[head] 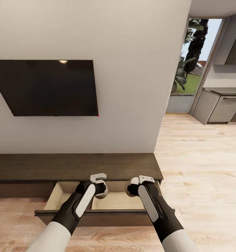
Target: Place each of the two pumpkins and all three candles from the living room inside a cabinet in the living room (use any cabinet), then make sure every cabinet is closed, and position the cauldron so it is next to a table in the living room.
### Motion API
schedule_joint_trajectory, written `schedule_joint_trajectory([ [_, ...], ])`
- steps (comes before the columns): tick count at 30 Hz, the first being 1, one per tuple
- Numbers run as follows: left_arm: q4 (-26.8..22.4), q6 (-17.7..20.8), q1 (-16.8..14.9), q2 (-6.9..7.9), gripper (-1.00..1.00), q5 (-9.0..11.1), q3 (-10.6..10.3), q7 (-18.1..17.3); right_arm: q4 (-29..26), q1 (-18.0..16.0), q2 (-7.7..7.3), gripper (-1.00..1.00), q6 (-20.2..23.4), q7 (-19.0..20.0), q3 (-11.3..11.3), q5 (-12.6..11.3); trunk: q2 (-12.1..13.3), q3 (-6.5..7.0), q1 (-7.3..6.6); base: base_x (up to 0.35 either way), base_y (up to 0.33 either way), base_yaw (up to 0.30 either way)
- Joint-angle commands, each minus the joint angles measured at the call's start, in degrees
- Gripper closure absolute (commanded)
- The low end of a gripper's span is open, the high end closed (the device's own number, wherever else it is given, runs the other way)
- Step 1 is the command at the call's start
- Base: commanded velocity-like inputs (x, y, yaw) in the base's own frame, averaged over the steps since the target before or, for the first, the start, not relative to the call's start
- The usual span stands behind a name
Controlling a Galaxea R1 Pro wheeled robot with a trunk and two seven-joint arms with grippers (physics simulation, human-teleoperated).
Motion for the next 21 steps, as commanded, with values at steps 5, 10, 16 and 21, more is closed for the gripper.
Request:
schedule_joint_trajectory([
  [5,0.4,0.0,-0.1,-0.18,1.00,0.3,-0.2,0.6,0.0,-0.1,0.00,1.00,0.1,-0.5,0.1,-0.6,-0.1,-0.10,0.02,0.152,0.043,0.000],
  [10,0.4,0.0,-0.1,-0.22,1.00,0.3,-0.3,0.6,0.0,-0.1,0.00,1.00,0.1,-0.5,0.1,-0.5,-0.1,-0.10,0.02,0.126,0.007,0.000],
  [16,0.4,-0.5,-0.1,-0.24,1.00,0.3,-0.3,0.6,0.1,-0.1,0.00,1.00,0.1,-0.5,0.1,-0.5,-0.1,-0.10,0.02,0.197,-0.033,0.000],
  [21,1.1,-3.0,-0.1,-0.26,1.00,0.4,-0.3,0.6,1.9,-0.9,0.00,1.00,0.1,-0.5,0.1,-0.5,-0.1,-0.10,0.02,0.190,-0.145,0.000],
])
